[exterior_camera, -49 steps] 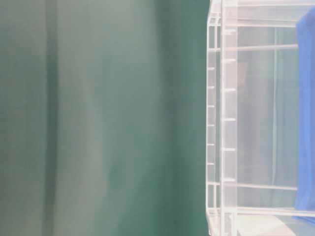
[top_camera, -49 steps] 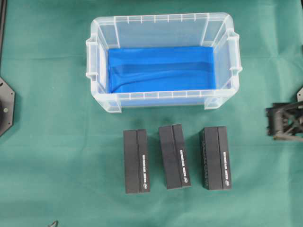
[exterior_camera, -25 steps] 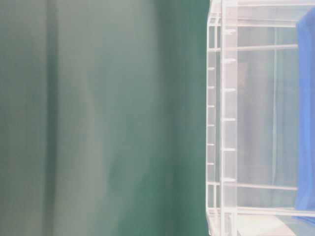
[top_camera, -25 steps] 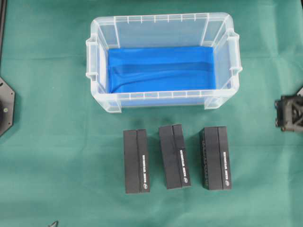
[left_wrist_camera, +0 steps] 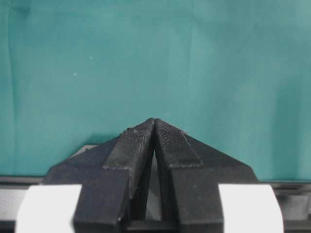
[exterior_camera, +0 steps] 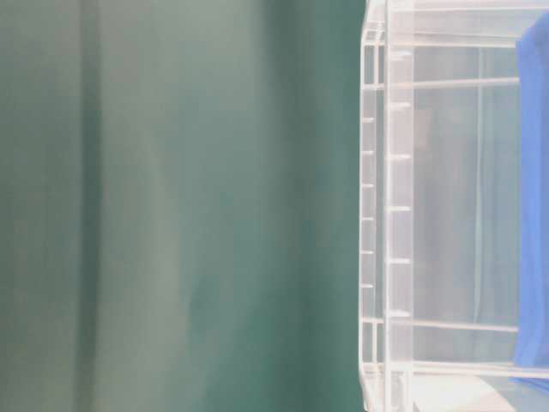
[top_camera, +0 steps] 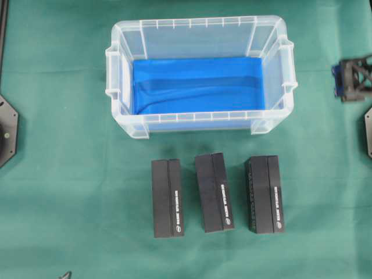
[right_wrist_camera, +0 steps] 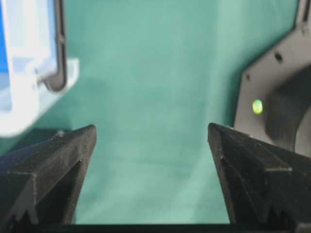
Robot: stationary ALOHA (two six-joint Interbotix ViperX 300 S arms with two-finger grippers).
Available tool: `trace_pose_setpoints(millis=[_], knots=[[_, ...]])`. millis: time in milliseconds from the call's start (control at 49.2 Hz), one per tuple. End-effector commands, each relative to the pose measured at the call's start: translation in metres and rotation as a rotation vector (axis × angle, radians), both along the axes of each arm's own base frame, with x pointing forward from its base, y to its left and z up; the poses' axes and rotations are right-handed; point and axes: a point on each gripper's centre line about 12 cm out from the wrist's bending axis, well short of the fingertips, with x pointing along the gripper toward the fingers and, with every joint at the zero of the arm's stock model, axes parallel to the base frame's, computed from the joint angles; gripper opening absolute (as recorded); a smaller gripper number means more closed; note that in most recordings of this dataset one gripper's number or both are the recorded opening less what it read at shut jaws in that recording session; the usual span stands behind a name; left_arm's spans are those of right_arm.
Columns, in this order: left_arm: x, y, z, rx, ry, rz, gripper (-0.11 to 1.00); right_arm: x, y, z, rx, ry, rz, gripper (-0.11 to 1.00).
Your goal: Take the box out of the case with the right arm.
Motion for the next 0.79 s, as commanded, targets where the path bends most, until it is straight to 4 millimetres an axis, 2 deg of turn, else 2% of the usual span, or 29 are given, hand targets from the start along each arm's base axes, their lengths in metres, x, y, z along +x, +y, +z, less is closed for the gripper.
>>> trace_pose_setpoints(millis=[0, 142, 772], knots=[[0.001, 0.000, 0.003, 0.001, -0.013, -0.002, 0.00, 0.004, -0.014, 0.004, -0.004, -0.028, -0.001, 0.90], [0.001, 0.000, 0.003, 0.001, -0.013, -0.002, 0.00, 0.008, -0.026, 0.000, 0.005, -0.010, 0.027, 0.90], [0.001, 0.000, 0.003, 0.000, -0.012, 0.001, 0.00, 0.010, -0.025, -0.004, 0.023, 0.004, 0.040, 0.90]])
